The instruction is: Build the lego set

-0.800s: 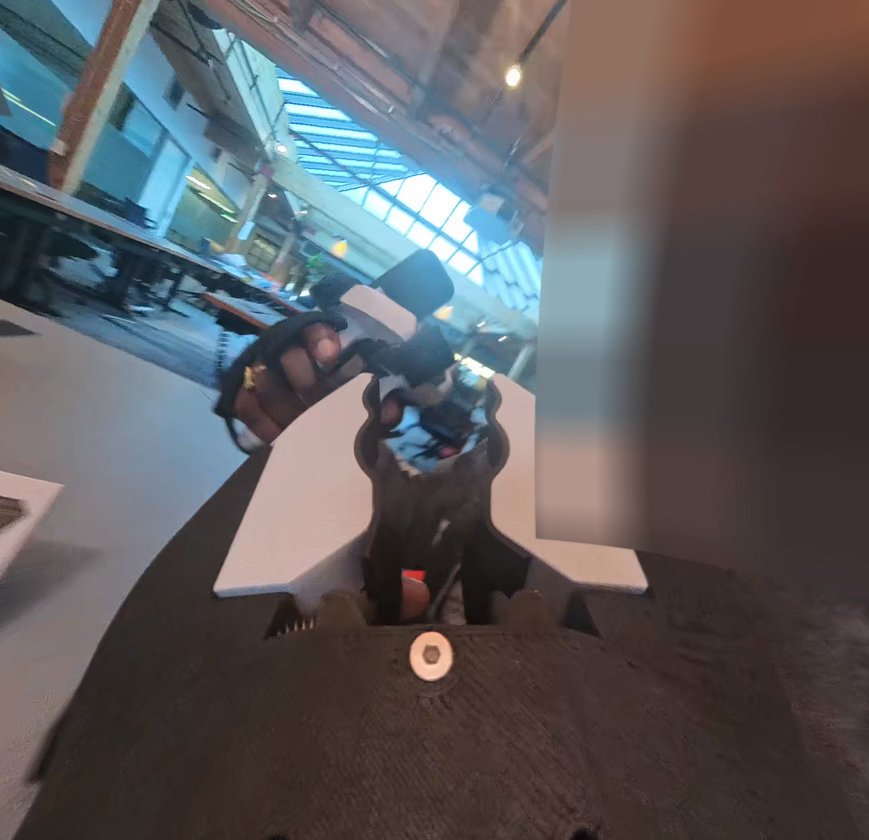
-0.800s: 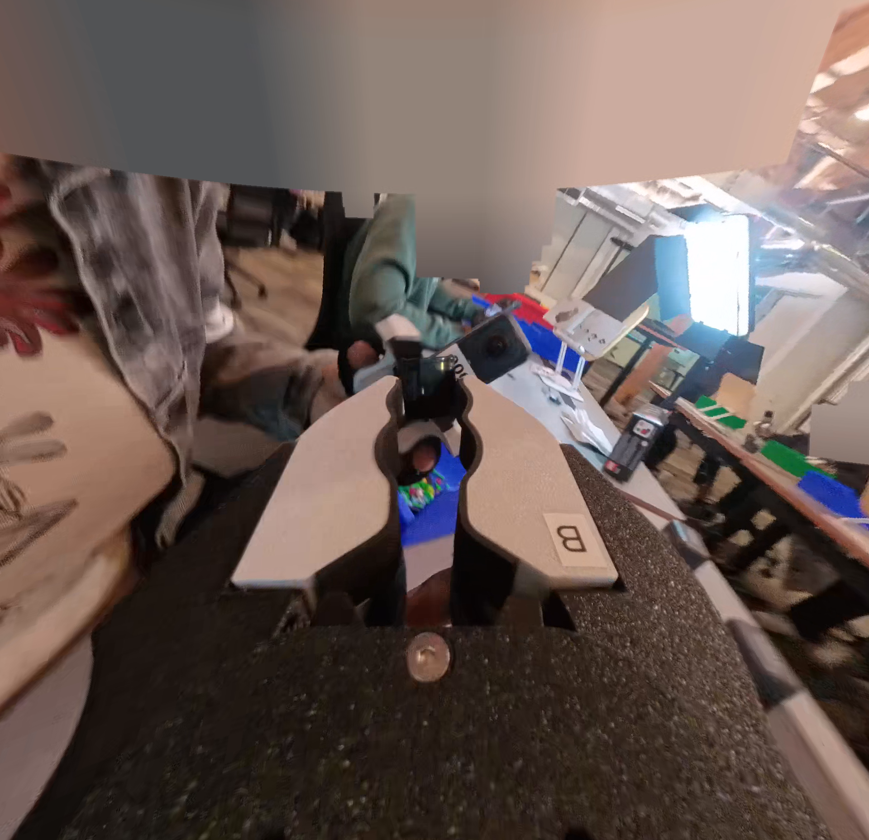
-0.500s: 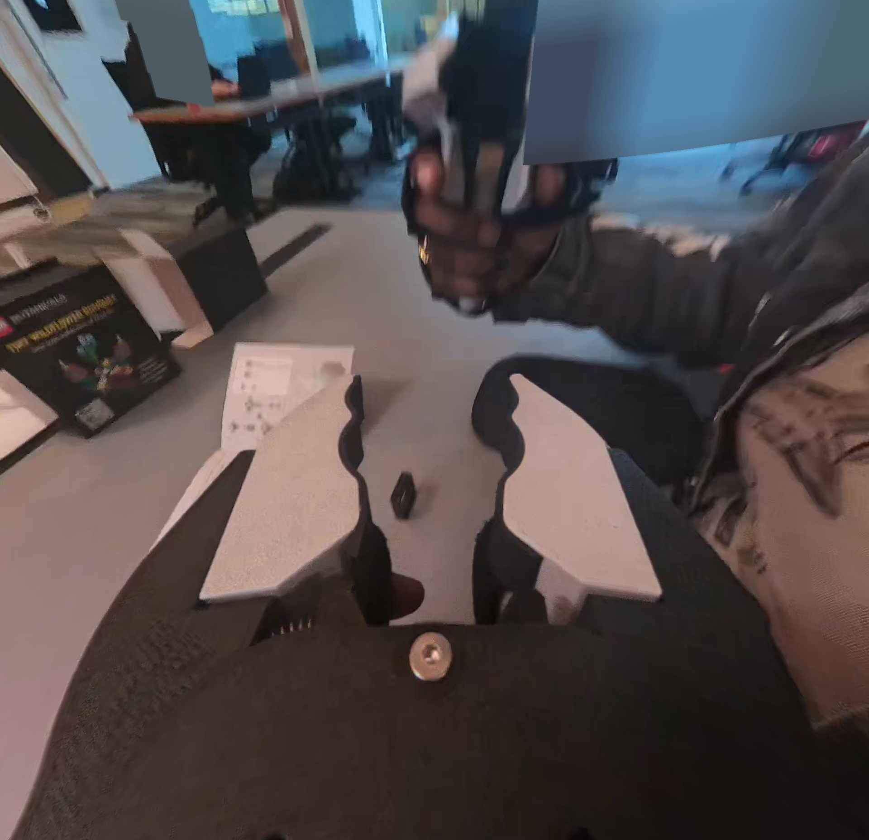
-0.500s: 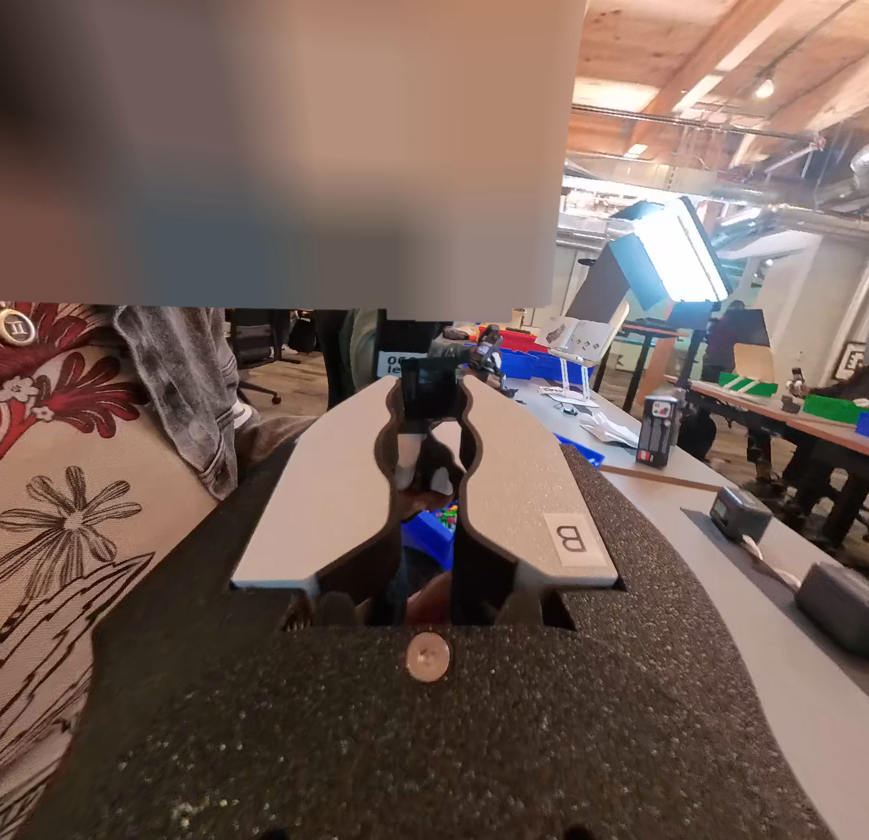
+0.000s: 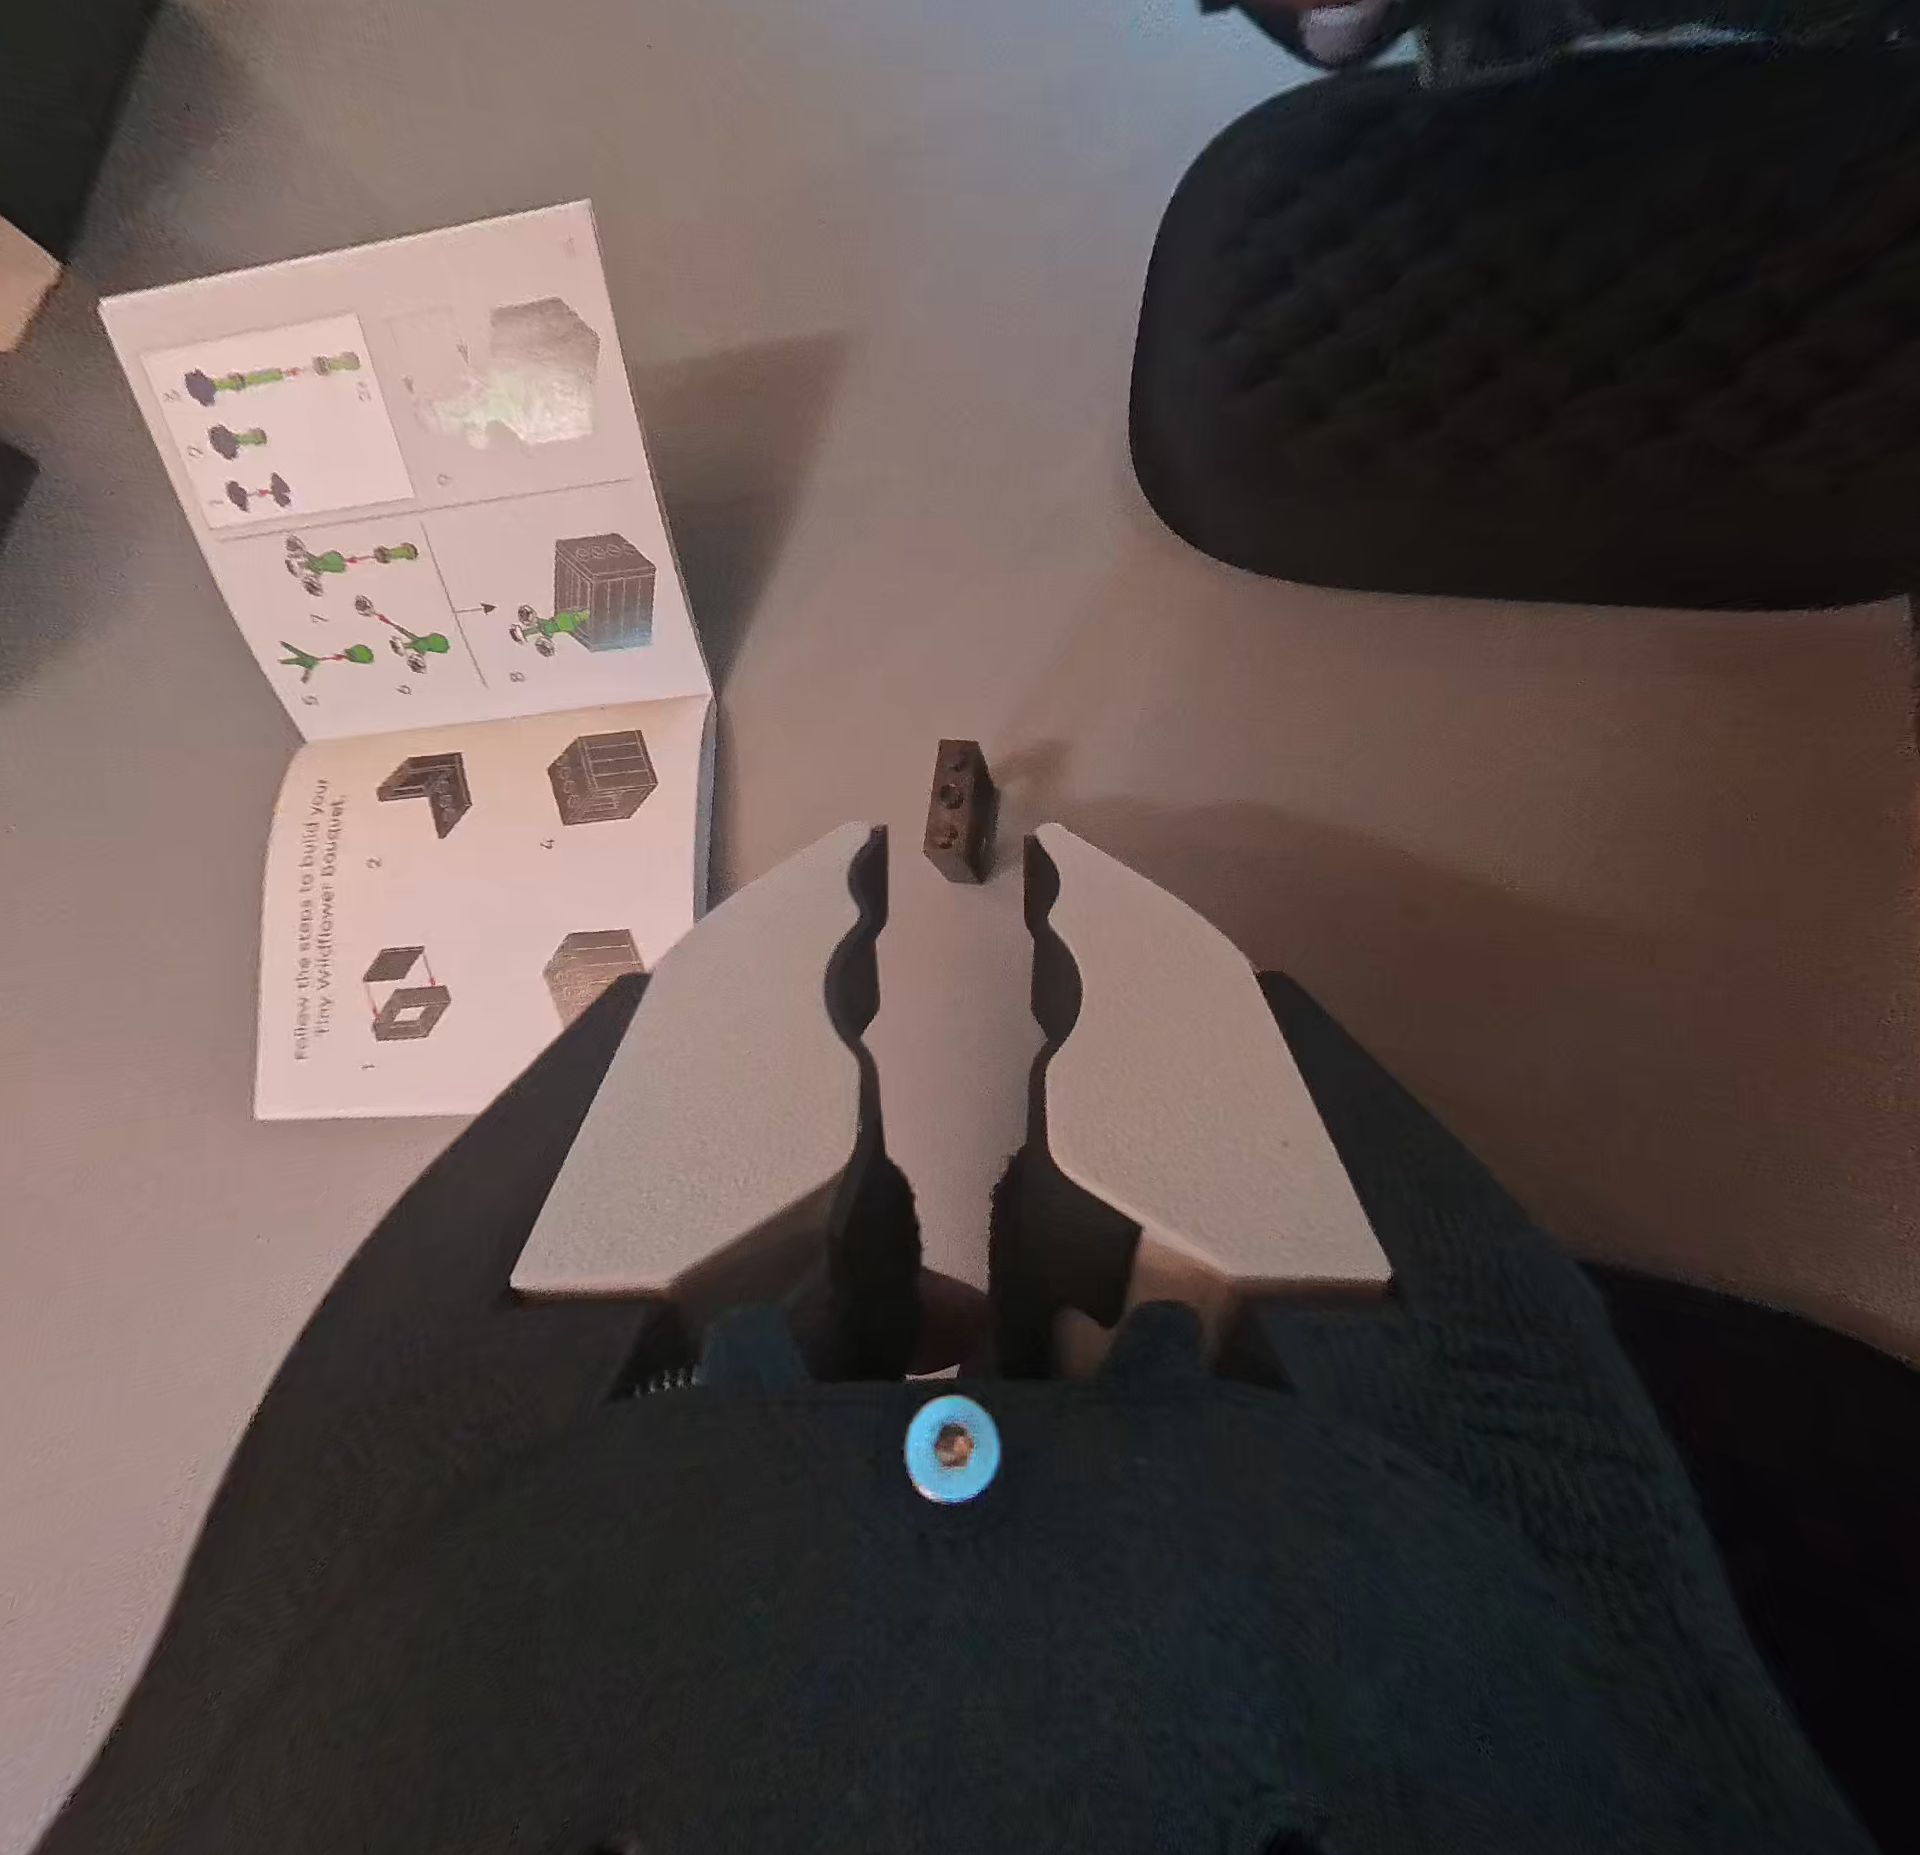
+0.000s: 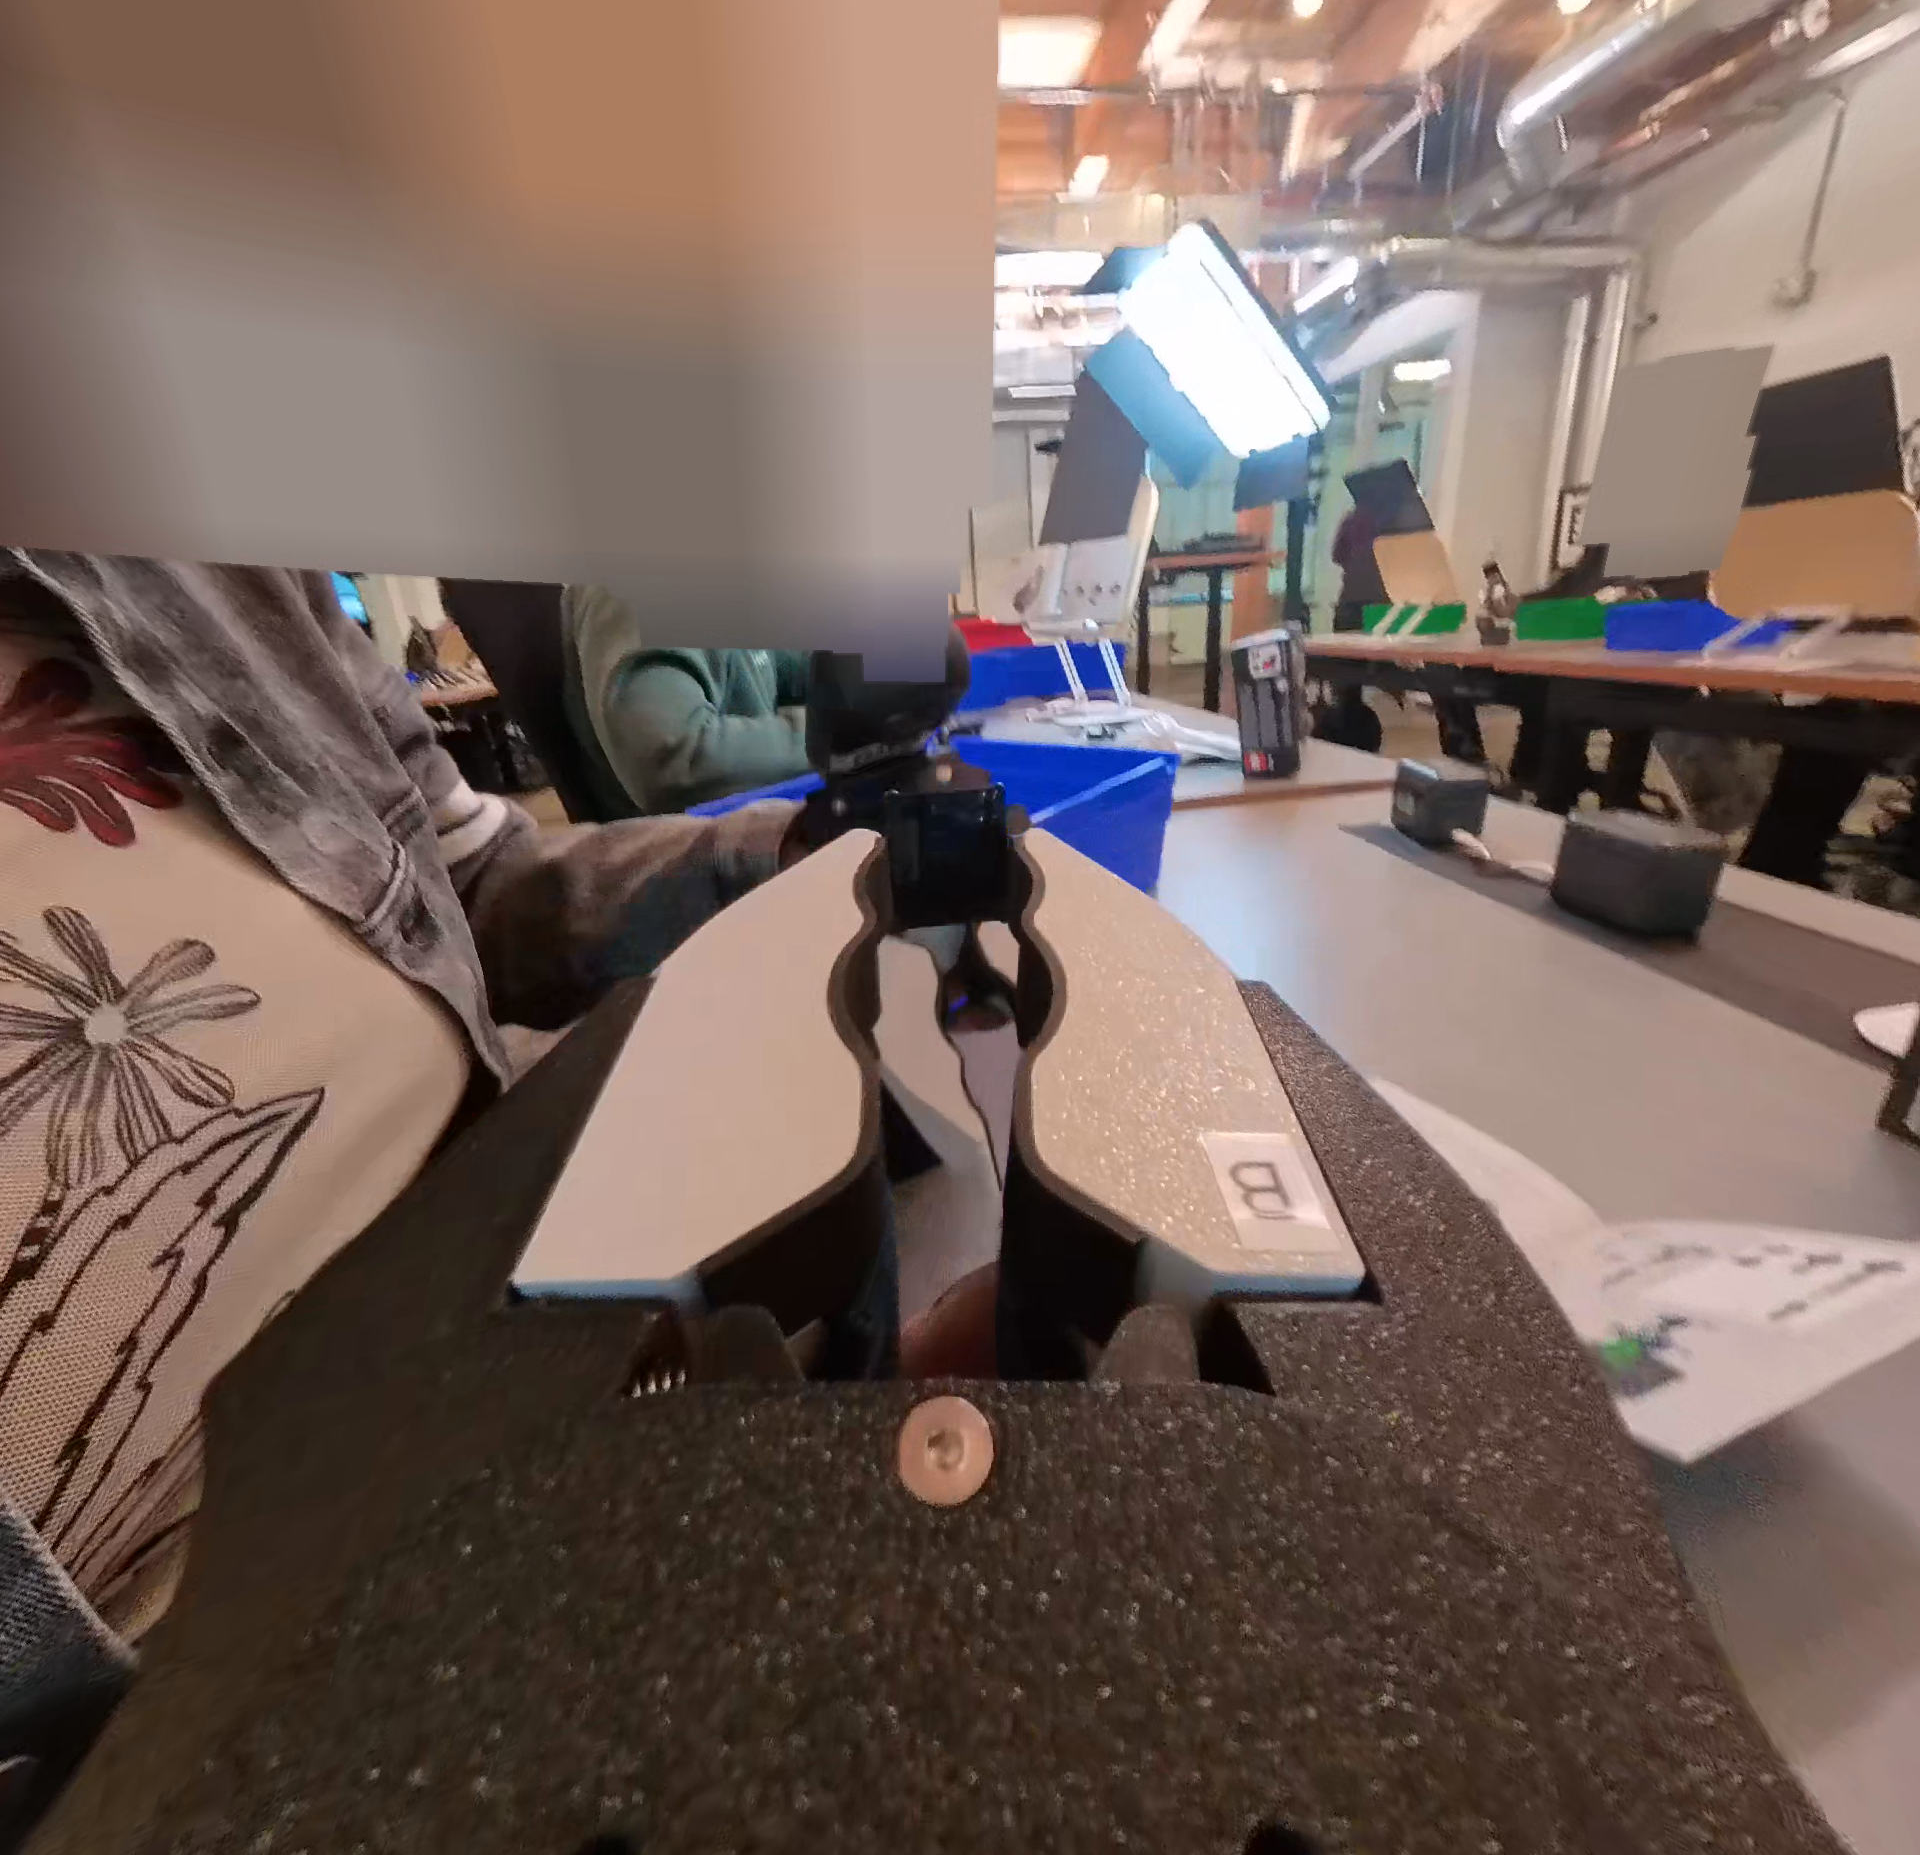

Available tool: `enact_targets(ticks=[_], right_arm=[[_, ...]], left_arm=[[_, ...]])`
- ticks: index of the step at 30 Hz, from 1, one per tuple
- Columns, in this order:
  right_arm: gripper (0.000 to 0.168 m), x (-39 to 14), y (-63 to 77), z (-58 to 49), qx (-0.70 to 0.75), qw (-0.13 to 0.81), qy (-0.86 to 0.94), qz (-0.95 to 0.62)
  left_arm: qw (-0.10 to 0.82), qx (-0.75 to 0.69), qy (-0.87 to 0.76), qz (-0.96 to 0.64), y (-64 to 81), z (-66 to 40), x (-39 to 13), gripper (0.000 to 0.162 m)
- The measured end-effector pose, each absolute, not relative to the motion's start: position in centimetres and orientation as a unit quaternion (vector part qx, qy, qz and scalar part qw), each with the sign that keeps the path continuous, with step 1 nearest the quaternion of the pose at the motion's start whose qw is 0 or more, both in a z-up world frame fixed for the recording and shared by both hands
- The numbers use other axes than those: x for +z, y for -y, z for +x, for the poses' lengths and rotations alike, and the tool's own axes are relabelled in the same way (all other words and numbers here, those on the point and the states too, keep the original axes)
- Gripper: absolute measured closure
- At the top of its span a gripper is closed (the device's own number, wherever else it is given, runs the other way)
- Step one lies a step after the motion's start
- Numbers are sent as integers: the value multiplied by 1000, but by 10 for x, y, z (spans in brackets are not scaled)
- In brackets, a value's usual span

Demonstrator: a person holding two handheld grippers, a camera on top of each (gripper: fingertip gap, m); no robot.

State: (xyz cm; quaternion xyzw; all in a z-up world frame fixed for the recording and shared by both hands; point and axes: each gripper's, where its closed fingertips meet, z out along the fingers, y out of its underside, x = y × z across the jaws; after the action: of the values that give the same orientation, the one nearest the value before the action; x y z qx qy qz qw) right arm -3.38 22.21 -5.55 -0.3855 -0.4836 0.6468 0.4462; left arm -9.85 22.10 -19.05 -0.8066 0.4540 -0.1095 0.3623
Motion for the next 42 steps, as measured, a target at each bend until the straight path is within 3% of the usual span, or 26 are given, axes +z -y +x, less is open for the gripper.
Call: enact_targets(ticks=[1,7,17,42], right_arm=[[148,-61,-221,-34,636,445,491,-397],[148,-86,-214,-38,580,435,538,-431],[148,-95,-219,-38,575,426,536,-447],[148,-129,-207,-26,482,409,583,-510]], left_arm=[[361,-120,-449,-808,-222,-98,-191,138],[315,-188,-393,-843,-226,-95,-200,151],[301,-215,-351,-860,-227,-98,-203,156],[277,-205,-278,-896,-230,-97,-203,156]])
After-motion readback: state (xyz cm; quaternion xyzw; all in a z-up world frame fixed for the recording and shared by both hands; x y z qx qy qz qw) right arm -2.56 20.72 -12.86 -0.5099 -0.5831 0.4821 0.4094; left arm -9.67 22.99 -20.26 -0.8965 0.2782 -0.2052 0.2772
